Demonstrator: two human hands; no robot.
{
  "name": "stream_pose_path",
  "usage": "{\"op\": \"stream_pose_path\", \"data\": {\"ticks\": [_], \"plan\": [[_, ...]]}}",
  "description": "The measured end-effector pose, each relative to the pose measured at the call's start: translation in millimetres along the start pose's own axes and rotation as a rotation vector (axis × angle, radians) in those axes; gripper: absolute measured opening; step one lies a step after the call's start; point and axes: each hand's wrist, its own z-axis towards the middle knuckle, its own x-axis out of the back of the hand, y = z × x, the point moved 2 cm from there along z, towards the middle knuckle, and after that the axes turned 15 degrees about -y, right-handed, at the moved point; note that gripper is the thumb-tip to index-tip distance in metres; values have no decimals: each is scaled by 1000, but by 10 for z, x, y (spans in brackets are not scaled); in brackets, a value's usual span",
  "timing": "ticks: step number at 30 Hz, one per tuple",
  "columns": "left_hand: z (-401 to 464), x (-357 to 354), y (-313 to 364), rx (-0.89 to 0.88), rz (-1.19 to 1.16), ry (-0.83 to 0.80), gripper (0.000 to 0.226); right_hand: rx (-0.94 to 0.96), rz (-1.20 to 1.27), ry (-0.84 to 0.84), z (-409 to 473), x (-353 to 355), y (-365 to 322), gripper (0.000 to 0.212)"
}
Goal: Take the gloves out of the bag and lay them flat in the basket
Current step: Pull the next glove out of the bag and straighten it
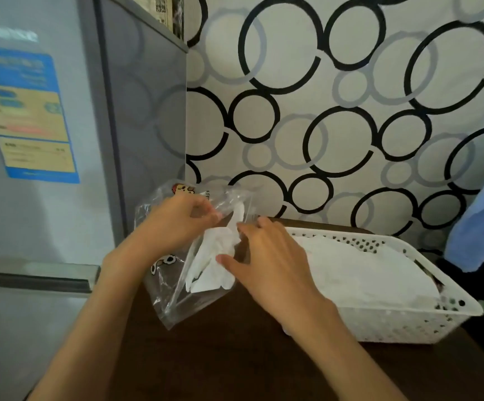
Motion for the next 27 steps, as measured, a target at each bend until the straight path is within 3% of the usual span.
{"op": "stream_pose_path", "data": {"ticks": [5,8,12,15,18,23,27], "plan": [[-151,282,-120,41,-101,62,17,-79,-150,-137,168,-235,13,69],[-227,368,-149,48,-161,86,19,-10,-153,-135,126,-273,-43,53],[-176,231,-51,1,-99,-49,18,24,86,-151,46,-156,-20,31],[-122,167,-2,-35,-66,-59,18,2,41,-59,41,-117,-17,47],[-121,172,-5,-20,-57,-44,16,16,-36,-83,46,-209,-16,67],[-102,156,-53,8,-94,-64,16,23,25,-95,77,-202,52,23],[-80,111,-76,17,-126,-68,16,100,322,-66,30,-11,172,8]]}}
